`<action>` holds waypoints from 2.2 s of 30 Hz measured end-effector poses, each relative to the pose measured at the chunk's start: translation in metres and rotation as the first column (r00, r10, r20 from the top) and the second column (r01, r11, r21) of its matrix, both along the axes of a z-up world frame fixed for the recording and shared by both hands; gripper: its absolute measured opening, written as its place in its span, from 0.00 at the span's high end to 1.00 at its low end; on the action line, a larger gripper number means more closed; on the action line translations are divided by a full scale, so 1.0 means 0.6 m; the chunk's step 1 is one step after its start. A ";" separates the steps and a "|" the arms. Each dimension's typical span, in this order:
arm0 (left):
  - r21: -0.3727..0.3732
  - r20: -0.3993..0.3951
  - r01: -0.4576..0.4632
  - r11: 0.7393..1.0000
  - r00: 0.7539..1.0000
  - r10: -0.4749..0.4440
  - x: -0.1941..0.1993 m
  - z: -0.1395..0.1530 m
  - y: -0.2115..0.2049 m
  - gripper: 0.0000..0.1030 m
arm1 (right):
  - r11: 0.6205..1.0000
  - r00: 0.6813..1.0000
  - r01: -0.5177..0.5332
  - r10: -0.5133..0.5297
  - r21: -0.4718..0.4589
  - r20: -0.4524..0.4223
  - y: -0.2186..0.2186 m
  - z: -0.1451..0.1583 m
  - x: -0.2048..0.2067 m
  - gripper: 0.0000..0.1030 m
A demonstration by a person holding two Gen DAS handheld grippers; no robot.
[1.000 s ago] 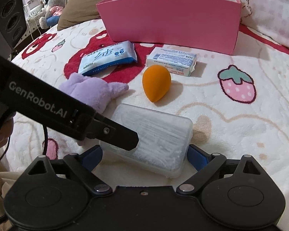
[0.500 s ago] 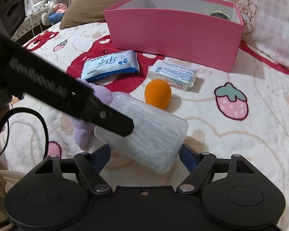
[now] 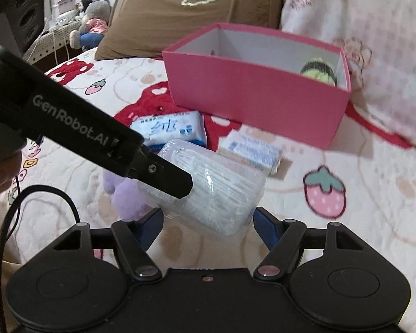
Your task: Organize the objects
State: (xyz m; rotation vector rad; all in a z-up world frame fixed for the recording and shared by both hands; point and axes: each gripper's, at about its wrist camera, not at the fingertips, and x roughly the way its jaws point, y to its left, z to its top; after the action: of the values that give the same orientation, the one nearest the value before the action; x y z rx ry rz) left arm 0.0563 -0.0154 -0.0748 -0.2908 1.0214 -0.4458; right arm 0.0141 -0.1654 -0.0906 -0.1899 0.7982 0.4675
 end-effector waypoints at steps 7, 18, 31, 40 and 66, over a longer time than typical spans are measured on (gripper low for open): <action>0.027 0.101 -0.013 1.000 0.995 0.010 -0.013 0.047 0.005 0.60 | 1.000 0.999 -0.008 0.009 -0.009 0.054 0.009 0.038 0.004 0.26; 0.005 0.167 -0.036 0.999 0.985 0.035 -0.006 0.109 0.036 0.60 | 0.996 0.987 -0.056 0.065 -0.069 0.146 0.039 0.098 0.018 0.26; -0.090 0.127 -0.076 0.993 0.988 0.087 0.037 0.169 0.087 0.60 | 0.996 0.988 -0.078 0.073 0.039 0.135 0.050 0.154 0.059 0.26; -0.086 0.106 -0.086 0.993 0.990 0.095 0.063 0.211 0.090 0.60 | 0.994 0.985 -0.110 0.109 -0.002 0.133 0.060 0.194 0.077 0.26; 0.007 0.077 -0.155 0.988 0.985 0.154 0.324 0.158 0.059 0.60 | 0.995 0.997 -0.069 0.071 0.079 -0.018 0.049 0.164 0.336 0.29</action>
State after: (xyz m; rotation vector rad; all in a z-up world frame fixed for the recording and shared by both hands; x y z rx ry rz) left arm 0.2505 0.0202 0.0201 -0.3363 0.9197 -0.3079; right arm 0.2157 -0.1361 0.0077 -0.1409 0.7936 0.5664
